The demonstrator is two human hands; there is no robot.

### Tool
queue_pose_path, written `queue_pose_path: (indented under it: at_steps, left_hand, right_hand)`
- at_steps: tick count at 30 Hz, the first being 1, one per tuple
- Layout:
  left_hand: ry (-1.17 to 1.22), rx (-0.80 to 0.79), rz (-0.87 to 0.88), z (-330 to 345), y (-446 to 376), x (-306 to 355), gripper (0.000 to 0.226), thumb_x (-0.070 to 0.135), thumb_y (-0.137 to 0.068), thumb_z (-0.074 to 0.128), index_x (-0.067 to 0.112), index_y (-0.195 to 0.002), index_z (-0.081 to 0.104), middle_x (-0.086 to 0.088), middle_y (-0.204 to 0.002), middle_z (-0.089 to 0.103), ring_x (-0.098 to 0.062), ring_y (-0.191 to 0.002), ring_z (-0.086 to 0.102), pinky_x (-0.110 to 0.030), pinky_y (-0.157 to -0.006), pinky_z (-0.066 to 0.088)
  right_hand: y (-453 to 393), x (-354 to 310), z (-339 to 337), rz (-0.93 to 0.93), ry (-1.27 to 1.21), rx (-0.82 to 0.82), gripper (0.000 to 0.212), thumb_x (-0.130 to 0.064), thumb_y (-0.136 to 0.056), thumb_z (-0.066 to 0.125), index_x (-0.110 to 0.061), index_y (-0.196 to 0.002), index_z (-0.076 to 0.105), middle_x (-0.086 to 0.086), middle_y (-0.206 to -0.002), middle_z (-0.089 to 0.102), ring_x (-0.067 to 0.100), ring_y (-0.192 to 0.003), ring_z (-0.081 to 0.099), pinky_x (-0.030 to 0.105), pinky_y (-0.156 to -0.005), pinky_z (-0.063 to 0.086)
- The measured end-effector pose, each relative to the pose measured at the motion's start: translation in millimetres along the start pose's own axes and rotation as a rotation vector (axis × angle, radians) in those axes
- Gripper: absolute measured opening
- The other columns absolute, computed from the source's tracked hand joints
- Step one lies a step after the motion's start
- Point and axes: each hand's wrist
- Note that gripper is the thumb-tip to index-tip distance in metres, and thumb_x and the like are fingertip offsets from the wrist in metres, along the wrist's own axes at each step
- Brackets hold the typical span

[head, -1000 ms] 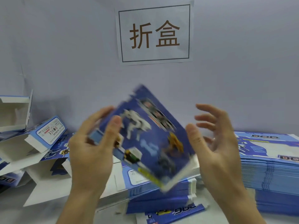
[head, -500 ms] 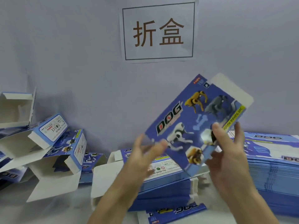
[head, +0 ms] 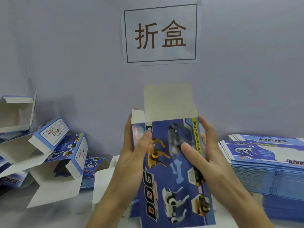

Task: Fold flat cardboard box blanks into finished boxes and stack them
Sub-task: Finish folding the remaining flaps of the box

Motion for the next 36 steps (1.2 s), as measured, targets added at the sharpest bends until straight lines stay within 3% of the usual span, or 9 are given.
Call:
queue_pose_path:
  at_steps: [6, 12, 15, 19, 24, 27, 29, 33, 36]
  left_hand:
    - [-0.012, 0.111, 0.095, 11, 1, 2, 0.037, 0.056, -0.082, 0.064, 0.048, -0.117, 0.058, -0.010, -0.099, 0.074, -0.032, -0.081, 0.075, -0.039, -0.058, 0.059]
    - [-0.024, 0.189, 0.111, 12, 3, -1, 0.042, 0.047, -0.093, 0.058, 0.021, -0.060, 0.053, -0.002, -0.055, 0.054, -0.014, -0.045, 0.055, -0.024, -0.045, 0.047]
    - [0.055, 0.100, 0.060, 13, 3, 1, 0.014, 0.035, -0.077, 0.059, 0.023, -0.084, 0.056, -0.008, -0.069, 0.064, -0.021, -0.055, 0.064, -0.026, -0.047, 0.051]
    - [0.053, 0.097, 0.042, 7, 1, 0, 0.042, 0.021, -0.097, 0.050, 0.055, -0.120, 0.057, 0.004, -0.090, 0.070, -0.025, -0.079, 0.074, -0.033, -0.056, 0.060]
    - [0.174, 0.141, 0.081, 8, 5, 12, 0.027, 0.041, -0.091, 0.056, 0.015, -0.087, 0.055, -0.005, -0.086, 0.072, -0.024, -0.070, 0.072, -0.031, -0.050, 0.056]
    - [0.068, 0.105, 0.080, 6, -8, 21, 0.054, 0.026, -0.072, 0.087, 0.000, -0.081, 0.042, -0.008, -0.082, 0.071, -0.008, -0.061, 0.072, -0.020, -0.042, 0.052]
    - [0.000, 0.092, 0.080, 5, -10, 17, 0.020, -0.003, -0.097, 0.054, 0.007, -0.085, 0.041, -0.009, -0.093, 0.064, -0.001, -0.063, 0.071, -0.017, -0.040, 0.050]
    - [0.005, 0.026, 0.128, -1, 7, -1, 0.019, 0.019, -0.086, 0.052, 0.032, -0.096, 0.062, 0.004, -0.105, 0.072, -0.023, -0.092, 0.074, -0.036, -0.060, 0.061]
    - [-0.033, -0.044, 0.172, -6, 7, 3, 0.032, 0.037, -0.085, 0.057, 0.031, -0.117, 0.059, 0.008, -0.112, 0.072, -0.028, -0.098, 0.073, -0.039, -0.063, 0.062]
  right_hand:
    - [1, -4, 8, -0.106, -0.078, 0.021, 0.064, -0.033, -0.087, 0.061, -0.055, -0.142, 0.037, -0.030, -0.122, 0.064, -0.005, -0.114, 0.062, 0.018, -0.089, 0.053]
    - [-7, -7, 17, 0.057, -0.232, 0.092, 0.031, -0.060, -0.083, 0.055, -0.032, -0.071, 0.058, -0.006, -0.068, 0.057, 0.016, -0.065, 0.063, 0.031, -0.062, 0.055]
    - [-1, -6, 17, 0.085, -0.266, 0.192, 0.008, -0.039, -0.079, 0.048, -0.033, -0.079, 0.053, -0.005, -0.061, 0.038, 0.016, -0.059, 0.042, 0.034, -0.058, 0.039]
    - [-6, -5, 17, 0.221, -0.372, 0.163, 0.055, -0.020, -0.086, 0.044, -0.049, -0.133, 0.045, -0.004, -0.056, 0.038, 0.012, -0.052, 0.036, 0.020, -0.051, 0.037]
    - [-14, -1, 9, 0.100, -0.396, 0.022, 0.043, 0.023, -0.095, 0.043, -0.015, -0.073, 0.050, 0.003, -0.057, 0.050, 0.005, -0.041, 0.054, 0.019, -0.047, 0.047]
    - [-36, -5, 10, 0.080, -0.497, 0.057, 0.056, -0.035, -0.034, 0.104, -0.011, -0.059, 0.061, -0.006, -0.042, 0.059, 0.002, -0.039, 0.058, 0.015, -0.048, 0.047]
    - [-34, -10, 12, 0.070, -0.633, 0.033, 0.099, -0.057, 0.008, 0.093, -0.004, -0.069, 0.060, 0.008, -0.051, 0.067, 0.009, -0.041, 0.063, 0.018, -0.043, 0.050]
    - [-19, -2, 2, 0.132, -0.495, -0.031, 0.043, -0.026, -0.069, 0.084, -0.007, -0.096, 0.056, 0.027, -0.097, 0.070, 0.014, -0.064, 0.074, 0.024, -0.057, 0.058]
    - [5, 3, -3, 0.064, -0.554, -0.148, 0.054, -0.046, -0.072, 0.083, -0.029, -0.118, 0.062, 0.009, -0.101, 0.073, 0.028, -0.090, 0.073, 0.041, -0.076, 0.061]
Point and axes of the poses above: each hand's wrist, its own y-axis away from the middle knuckle, its own z-axis out of the palm, x = y × z
